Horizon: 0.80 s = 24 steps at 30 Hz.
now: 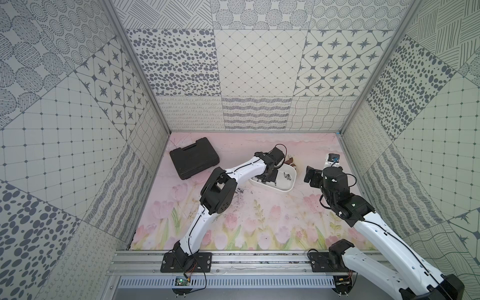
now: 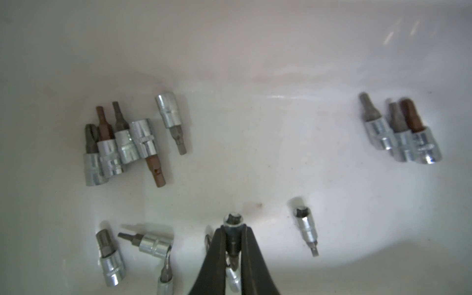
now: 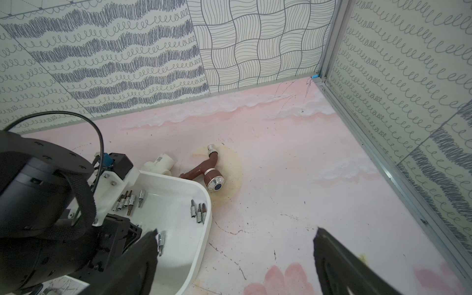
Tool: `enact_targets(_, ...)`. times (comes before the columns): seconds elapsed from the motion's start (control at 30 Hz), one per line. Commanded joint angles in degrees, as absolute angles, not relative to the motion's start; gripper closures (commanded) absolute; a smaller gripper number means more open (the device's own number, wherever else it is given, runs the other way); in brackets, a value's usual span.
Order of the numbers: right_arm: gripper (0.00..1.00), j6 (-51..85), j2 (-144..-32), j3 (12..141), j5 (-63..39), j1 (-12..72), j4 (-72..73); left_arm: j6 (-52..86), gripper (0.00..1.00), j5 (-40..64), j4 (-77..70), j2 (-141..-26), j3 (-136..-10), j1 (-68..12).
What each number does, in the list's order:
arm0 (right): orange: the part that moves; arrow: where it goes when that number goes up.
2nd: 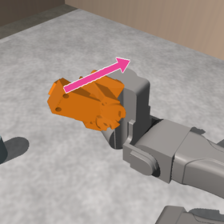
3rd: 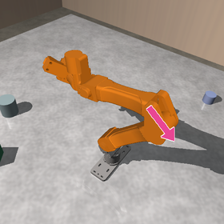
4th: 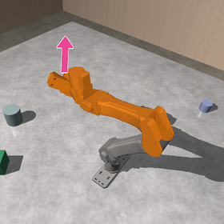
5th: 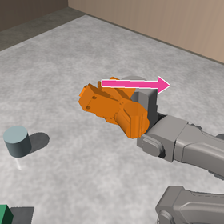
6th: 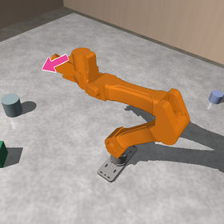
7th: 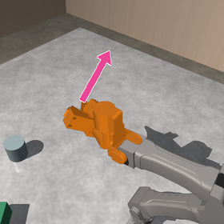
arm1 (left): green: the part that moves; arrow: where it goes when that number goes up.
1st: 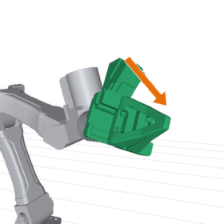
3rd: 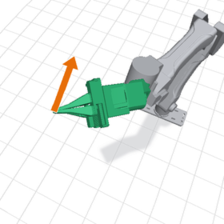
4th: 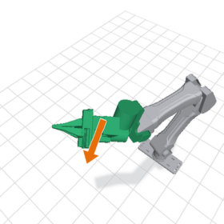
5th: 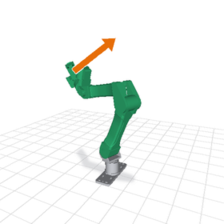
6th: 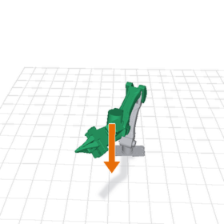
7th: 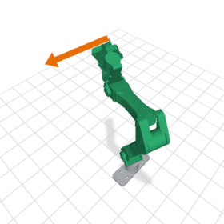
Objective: Put the bit on the desktop into the storage box
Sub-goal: Place the screwdriver bit in the storage box.
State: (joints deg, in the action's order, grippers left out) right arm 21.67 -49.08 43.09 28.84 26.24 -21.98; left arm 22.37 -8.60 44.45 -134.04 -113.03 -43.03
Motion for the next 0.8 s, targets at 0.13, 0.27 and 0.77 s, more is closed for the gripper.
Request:
enact_targets(0.13, 0.03, 22.48, -49.67, 43.32, 29.29, 25.89, -19.54, 21.05, 0.88, -7.87, 46.18, -133.91, -113.73, -43.40)
enact_targets(0.27, 0.03, 22.34, -49.78, 43.57, 29.24, 25.88, -19.60, 20.92, 0.82, -8.44, 46.46, -133.45, -113.71, -43.40)
enact_targets(0.77, 0.03, 22.11, -49.65, 43.77, 28.96, 25.88, -19.57, 19.56, 0.32, -9.39, 46.34, -124.27, -109.16, -43.42)
